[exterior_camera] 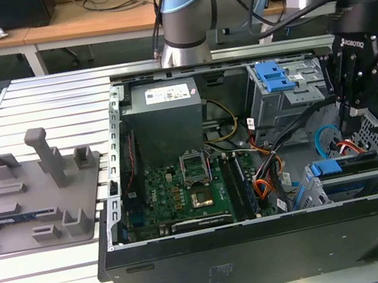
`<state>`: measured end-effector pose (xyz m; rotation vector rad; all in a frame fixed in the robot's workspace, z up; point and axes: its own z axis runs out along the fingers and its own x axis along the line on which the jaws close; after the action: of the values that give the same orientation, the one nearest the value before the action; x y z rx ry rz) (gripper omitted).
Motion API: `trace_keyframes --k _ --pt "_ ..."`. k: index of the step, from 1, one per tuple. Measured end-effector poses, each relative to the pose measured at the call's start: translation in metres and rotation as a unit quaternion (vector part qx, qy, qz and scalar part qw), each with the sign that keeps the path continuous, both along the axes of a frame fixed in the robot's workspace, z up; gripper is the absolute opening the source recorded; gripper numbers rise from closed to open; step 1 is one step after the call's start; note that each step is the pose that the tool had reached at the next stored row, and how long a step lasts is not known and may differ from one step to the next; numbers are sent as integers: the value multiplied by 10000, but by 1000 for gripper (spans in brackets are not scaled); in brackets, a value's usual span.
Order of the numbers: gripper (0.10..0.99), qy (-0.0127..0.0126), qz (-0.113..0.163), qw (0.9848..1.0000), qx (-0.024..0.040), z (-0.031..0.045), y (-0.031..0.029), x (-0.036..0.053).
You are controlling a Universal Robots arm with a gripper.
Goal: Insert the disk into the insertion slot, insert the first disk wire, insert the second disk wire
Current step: 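Insert the second disk wire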
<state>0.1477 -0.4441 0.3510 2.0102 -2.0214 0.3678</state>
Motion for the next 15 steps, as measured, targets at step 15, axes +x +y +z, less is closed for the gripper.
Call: trace_keyframes --k 15 --pt "161 -117 -13 9886 1500 -16 -532 -5"
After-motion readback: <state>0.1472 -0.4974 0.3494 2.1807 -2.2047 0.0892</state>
